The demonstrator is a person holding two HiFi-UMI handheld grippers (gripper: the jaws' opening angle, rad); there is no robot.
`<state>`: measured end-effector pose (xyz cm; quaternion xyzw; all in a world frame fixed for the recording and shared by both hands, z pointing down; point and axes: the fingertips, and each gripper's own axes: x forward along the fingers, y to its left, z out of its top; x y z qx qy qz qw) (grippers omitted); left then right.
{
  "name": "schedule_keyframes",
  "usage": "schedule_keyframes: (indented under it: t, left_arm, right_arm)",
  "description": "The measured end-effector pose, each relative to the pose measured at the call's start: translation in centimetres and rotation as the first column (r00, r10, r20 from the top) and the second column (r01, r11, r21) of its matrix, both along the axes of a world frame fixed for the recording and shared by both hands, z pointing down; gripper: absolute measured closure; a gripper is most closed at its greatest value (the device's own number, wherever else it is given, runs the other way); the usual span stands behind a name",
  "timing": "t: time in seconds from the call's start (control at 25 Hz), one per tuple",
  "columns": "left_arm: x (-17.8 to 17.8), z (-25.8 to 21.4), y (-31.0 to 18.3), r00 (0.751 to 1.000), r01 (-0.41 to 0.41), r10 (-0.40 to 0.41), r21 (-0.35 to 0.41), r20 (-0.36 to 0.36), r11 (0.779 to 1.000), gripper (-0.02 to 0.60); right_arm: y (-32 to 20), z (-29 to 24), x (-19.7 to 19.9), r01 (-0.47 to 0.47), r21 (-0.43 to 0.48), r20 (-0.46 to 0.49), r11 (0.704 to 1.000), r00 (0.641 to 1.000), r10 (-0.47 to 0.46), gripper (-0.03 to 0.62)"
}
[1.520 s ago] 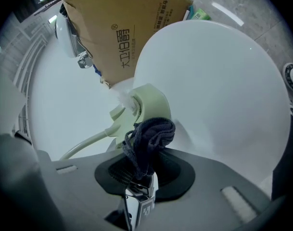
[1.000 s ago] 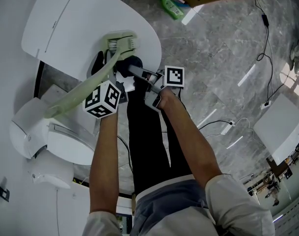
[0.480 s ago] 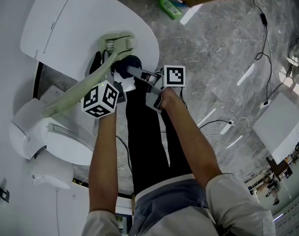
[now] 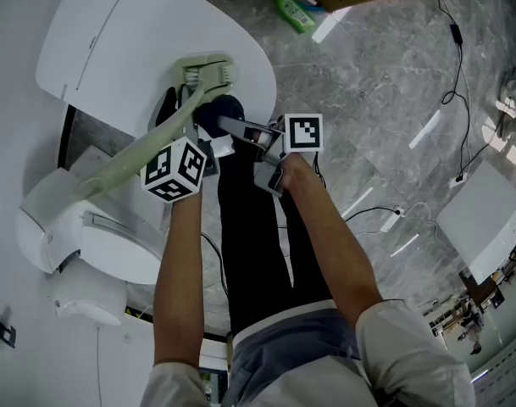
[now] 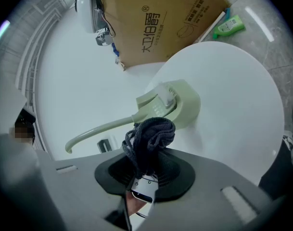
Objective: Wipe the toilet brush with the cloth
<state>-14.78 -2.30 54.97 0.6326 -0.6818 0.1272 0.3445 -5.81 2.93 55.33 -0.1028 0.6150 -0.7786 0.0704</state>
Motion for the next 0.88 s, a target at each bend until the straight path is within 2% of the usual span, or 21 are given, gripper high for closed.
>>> schedule_keyframes:
  t: [0.48,0.88]
  left_arm:
    - [0.1,-0.1,-0.2,1.000,-0.003,0.003,0.006,0.000,1.000,0.581]
    - [0.3,-0.1,-0.4,1.000,-0.001,0.001,0.011,-0.004,1.000,0.581]
  right_arm:
    - [-0.6,-1.3,0.8,0.050,0.092,-0.001,0.995,0.999,-0.050,0.508]
    - [-1.4,-2.1,1.4,0.031,0.114,0.030,0.993,0.999,-0.034,0.508]
